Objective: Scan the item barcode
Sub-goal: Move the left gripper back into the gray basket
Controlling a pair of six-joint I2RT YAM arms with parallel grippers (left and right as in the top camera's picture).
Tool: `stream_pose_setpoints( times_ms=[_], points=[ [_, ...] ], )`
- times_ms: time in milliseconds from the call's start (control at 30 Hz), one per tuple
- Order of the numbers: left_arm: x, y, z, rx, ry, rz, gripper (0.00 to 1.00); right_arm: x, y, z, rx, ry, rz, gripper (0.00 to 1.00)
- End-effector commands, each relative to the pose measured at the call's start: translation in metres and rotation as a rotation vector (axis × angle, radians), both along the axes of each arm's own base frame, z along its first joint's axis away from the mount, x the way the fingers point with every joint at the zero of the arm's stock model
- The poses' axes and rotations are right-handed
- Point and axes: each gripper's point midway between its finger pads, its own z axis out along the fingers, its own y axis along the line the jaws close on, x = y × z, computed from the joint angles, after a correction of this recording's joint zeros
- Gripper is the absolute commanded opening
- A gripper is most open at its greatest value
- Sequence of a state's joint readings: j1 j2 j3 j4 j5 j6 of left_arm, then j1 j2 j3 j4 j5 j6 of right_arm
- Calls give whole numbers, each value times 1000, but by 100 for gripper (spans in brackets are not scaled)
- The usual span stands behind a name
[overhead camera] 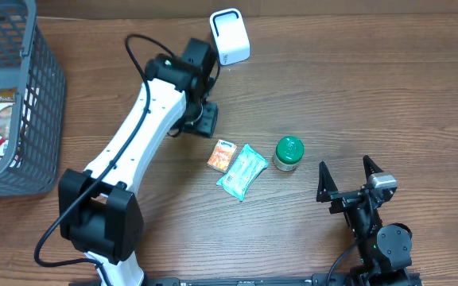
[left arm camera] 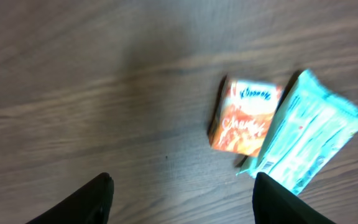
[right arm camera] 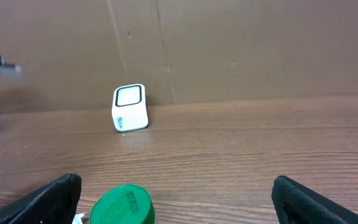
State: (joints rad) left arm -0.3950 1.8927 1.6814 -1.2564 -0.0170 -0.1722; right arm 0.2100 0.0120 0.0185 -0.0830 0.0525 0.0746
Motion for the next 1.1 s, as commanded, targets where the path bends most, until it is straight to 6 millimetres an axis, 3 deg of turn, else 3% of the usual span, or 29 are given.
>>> stream_pose_setpoints(
  times_ms=[0, 67, 133, 233, 267, 367, 433, 567, 667, 833, 933, 1067],
  points=[
    [-8, 2, -13, 16, 32, -2, 62, 0, -2, -2, -2, -2, -9, 100],
    [-2, 7, -5, 40, -6, 24, 63, 0, -2, -2, -2, -2, -9, 100],
    [11, 15, 16, 43, -67, 50, 66, 0, -2, -2, -2, -2, -9, 100],
    [44, 43, 71, 75, -235, 135, 67, 0, -2, -2, -3, -2, -9, 100],
    [56, 58, 94, 100, -306, 173, 68, 0, -2, -2, -2, -2, -9, 100],
    [83, 107, 168, 134, -524, 337, 91, 0, -2, -2, -3, -2, -9, 100],
    [90, 143, 213, 129, -651, 481, 100, 0, -2, -2, -2, -2, -9, 100],
    [86, 218, 269, 116, -807, 681, 100, 0, -2, -2, -2, -2, -9, 100],
    [71, 274, 278, 169, -829, 804, 100, 0, -2, -2, -3, -2, -9, 100],
    [34, 362, 263, 269, -762, 1003, 100, 0, -2, -2, -2, -2, -9, 100],
    [19, 397, 247, 310, -708, 1075, 100, 0, -2, -2, -2, -2, -9, 100],
    [-1, 431, 210, 354, -576, 1136, 100, 0, -2, -2, -2, -2, -9, 100]
  ],
)
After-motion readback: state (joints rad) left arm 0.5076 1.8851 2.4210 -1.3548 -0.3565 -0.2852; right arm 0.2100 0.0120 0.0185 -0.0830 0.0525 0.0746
